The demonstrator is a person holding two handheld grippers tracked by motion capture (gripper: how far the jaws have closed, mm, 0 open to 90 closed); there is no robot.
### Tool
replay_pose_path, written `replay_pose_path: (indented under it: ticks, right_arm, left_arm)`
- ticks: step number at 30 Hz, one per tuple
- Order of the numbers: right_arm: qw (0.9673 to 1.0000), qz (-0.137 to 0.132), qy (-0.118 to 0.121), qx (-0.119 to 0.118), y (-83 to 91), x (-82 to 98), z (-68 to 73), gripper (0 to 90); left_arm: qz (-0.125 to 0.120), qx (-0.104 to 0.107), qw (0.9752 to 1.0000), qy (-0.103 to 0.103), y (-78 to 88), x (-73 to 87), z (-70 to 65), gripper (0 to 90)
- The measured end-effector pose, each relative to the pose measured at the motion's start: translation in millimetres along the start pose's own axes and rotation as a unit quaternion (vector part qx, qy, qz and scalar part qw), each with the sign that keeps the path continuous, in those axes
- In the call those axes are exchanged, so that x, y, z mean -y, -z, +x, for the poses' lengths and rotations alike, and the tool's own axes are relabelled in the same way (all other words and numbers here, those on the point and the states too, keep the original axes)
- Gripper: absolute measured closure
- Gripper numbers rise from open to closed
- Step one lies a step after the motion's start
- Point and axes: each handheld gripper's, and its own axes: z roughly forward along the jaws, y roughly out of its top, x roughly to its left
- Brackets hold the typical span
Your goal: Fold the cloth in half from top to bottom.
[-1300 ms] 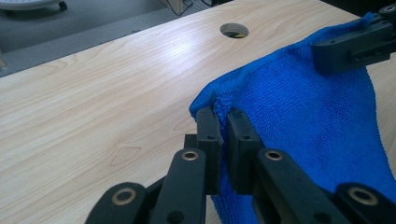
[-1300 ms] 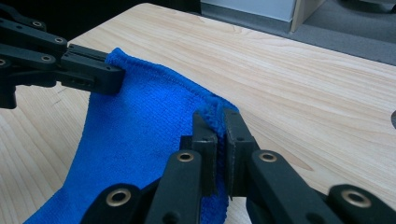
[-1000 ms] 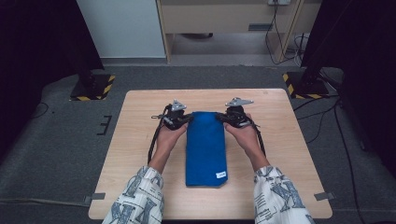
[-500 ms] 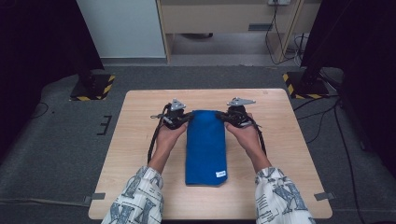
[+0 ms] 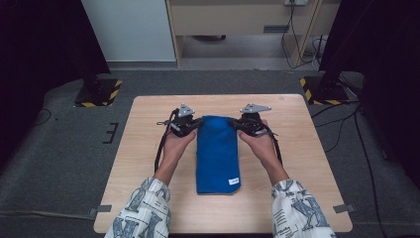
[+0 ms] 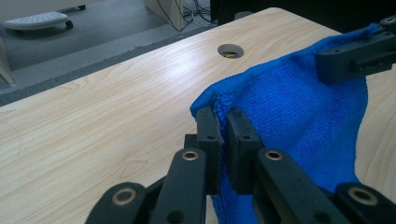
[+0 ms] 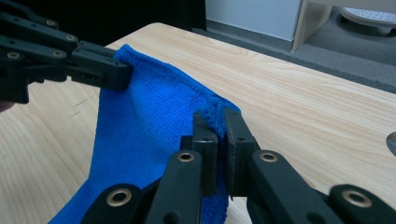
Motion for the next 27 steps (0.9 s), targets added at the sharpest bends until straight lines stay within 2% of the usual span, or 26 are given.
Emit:
replay_pose_path:
  ticks: [4, 7, 15, 27]
  right_arm:
    - [1.0000, -0.001, 0.002, -0.003, 2.7, 3.2, 1.5, 85.7]
    - [1.0000, 0.000, 0.004, -0.008, 4.2, 6.1, 2.9, 85.7]
    - [0.9997, 0.001, 0.014, -0.019, 10.1, 10.6, 11.1, 85.7]
    - [0.9996, 0.004, 0.019, -0.021, 16.6, 16.1, 14.1, 85.7]
  left_arm:
    - [-0.009, 0.006, 0.9999, 0.004, 3.7, 4.2, -2.1, 85.0]
    - [-0.005, 0.007, 1.0000, -0.001, 4.7, 8.1, -2.9, 85.0]
    - [-0.009, 0.016, 0.9998, 0.007, 10.3, 18.7, -4.0, 85.2]
    - [-0.011, 0.025, 0.9996, -0.003, 19.3, 20.4, -14.4, 85.3]
